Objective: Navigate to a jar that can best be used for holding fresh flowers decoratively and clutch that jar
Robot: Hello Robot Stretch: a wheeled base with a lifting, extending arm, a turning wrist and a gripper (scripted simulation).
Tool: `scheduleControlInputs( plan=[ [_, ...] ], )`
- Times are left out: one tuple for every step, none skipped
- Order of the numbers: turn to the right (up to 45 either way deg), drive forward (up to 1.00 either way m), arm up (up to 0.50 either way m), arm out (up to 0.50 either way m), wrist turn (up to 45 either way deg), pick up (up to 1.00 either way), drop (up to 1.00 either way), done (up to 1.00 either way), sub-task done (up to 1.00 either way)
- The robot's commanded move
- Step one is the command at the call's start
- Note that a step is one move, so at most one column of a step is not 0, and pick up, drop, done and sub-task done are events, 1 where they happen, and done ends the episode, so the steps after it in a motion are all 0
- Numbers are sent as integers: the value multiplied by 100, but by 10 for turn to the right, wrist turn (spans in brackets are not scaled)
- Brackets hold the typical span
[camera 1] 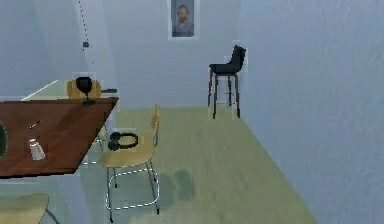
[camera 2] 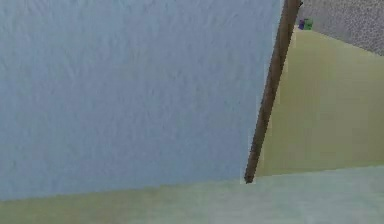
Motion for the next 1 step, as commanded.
scheduleControlInputs(
  plan=[
    [0,50,0,0,0,0,0,0,0]
  ],
)
